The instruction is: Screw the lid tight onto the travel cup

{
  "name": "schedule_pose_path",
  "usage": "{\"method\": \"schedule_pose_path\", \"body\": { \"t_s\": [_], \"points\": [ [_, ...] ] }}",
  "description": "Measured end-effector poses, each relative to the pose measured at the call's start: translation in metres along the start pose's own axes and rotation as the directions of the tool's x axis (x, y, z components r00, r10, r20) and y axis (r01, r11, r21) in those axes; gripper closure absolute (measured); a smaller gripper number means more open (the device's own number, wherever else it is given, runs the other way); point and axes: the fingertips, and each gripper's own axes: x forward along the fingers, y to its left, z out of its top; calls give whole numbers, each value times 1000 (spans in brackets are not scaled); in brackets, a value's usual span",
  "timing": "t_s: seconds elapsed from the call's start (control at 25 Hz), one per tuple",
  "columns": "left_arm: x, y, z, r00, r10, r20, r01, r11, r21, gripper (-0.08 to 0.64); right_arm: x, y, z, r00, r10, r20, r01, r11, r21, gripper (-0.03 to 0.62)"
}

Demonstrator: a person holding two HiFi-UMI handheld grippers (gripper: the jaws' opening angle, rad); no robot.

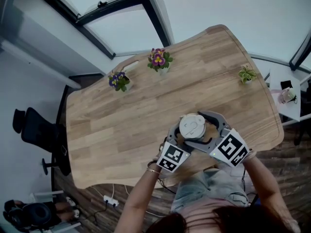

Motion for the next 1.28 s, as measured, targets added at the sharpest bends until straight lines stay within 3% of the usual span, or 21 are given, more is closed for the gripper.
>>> {"method": "schedule_pose_path", "body": {
  "t_s": [0.12,0.2,0.32,0.52,0.68,0.8,0.92,1.04,1.12,1.28],
  "points": [
    [1,3,1,994,103,24,-101,993,-55,207,-1,-4,0,988,-147,40,145,989,38,193],
    [1,4,1,992,126,30,-124,990,-68,206,-1,-4,-1,985,-168,42,166,985,44,193],
    [1,3,0,997,80,18,-79,996,-49,206,-2,0,-3,995,-97,20,97,995,25,192],
    [0,-7,-3,995,-100,-23,101,994,48,206,-8,3,-4,997,72,-42,-73,997,-28,192],
    [-1,-8,-2,991,-126,-38,129,989,69,206,-7,5,-7,987,143,-76,-146,988,-46,193],
    [-2,-6,-1,997,-77,-4,77,996,44,206,-6,6,-5,996,92,-22,-92,995,-40,193],
    [-2,-3,0,1000,14,25,-14,1000,-1,206,-7,3,-3,996,-79,52,79,997,4,193],
    [-1,0,1,994,99,41,-97,994,-48,207,-8,0,-3,970,-228,87,225,973,47,193],
    [0,1,1,992,120,42,-118,991,-63,206,-7,0,-4,969,-233,87,228,972,58,193],
    [0,-2,-1,999,44,23,-44,999,-30,207,-11,5,-7,995,-83,52,79,994,71,192]
  ]
}}
